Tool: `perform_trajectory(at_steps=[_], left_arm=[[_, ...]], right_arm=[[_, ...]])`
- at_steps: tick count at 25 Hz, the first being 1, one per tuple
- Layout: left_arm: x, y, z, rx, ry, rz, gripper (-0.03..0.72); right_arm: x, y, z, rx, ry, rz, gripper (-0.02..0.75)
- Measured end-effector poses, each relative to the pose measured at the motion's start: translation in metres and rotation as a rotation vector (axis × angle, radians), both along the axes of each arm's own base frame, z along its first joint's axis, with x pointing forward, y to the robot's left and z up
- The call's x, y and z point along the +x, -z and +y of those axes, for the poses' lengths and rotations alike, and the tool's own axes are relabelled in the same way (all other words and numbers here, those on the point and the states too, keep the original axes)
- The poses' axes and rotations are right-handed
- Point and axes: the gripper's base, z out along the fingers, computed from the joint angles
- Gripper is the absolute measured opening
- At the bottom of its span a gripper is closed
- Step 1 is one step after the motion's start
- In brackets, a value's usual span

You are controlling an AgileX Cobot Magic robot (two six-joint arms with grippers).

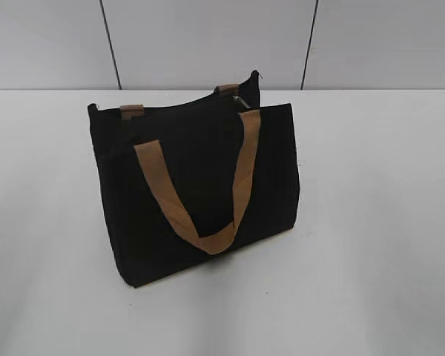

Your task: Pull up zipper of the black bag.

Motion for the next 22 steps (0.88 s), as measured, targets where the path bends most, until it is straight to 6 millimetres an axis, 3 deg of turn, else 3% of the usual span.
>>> perform_trajectory(at_steps=[4, 10, 16, 22], left_arm=[[-0.027, -0.001, 0.011, -0.018, 0.0, -0.043, 0.436], [-0.067, 0.0, 0.028, -0.036, 0.0, -0.086, 0.436], [-0.094, 0.002, 0.039, -0.073, 0.0, -0.175, 0.436], [-0.107, 0.019, 0.045, -0.084, 0.002, -0.21, 0.436]], right_arm=[[-0.048, 0.002, -0.013, -0.01, 0.044, -0.066, 0.465], [-0.102, 0.028, -0.032, -0.058, 0.131, -0.088, 0.465], [-0.136, 0.037, -0.047, -0.086, 0.214, -0.147, 0.465], [-0.146, 0.04, -0.051, -0.098, 0.227, -0.176, 0.465]])
